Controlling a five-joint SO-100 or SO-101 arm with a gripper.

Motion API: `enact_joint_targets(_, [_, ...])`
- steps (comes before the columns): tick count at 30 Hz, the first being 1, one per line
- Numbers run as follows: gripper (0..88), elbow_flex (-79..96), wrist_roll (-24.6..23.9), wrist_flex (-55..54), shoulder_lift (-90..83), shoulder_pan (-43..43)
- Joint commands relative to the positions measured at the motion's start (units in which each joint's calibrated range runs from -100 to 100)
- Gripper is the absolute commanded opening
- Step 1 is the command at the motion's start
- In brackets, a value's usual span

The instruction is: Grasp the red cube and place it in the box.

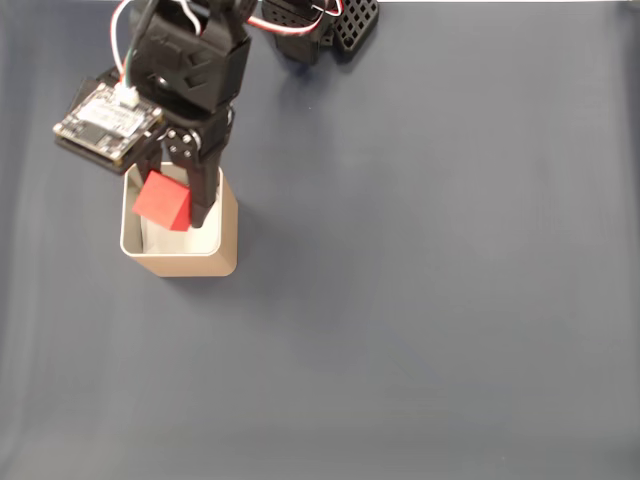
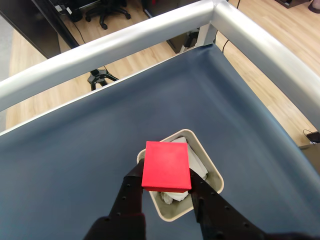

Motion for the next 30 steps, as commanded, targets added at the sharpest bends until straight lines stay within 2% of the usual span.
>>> enact_joint_targets(1, [10.0, -0.80, -0.34, -2.61, 1.31, 1.15])
enact_joint_targets(30, [10.0, 1.85, -0.15, -2.77, -1.89, 3.99])
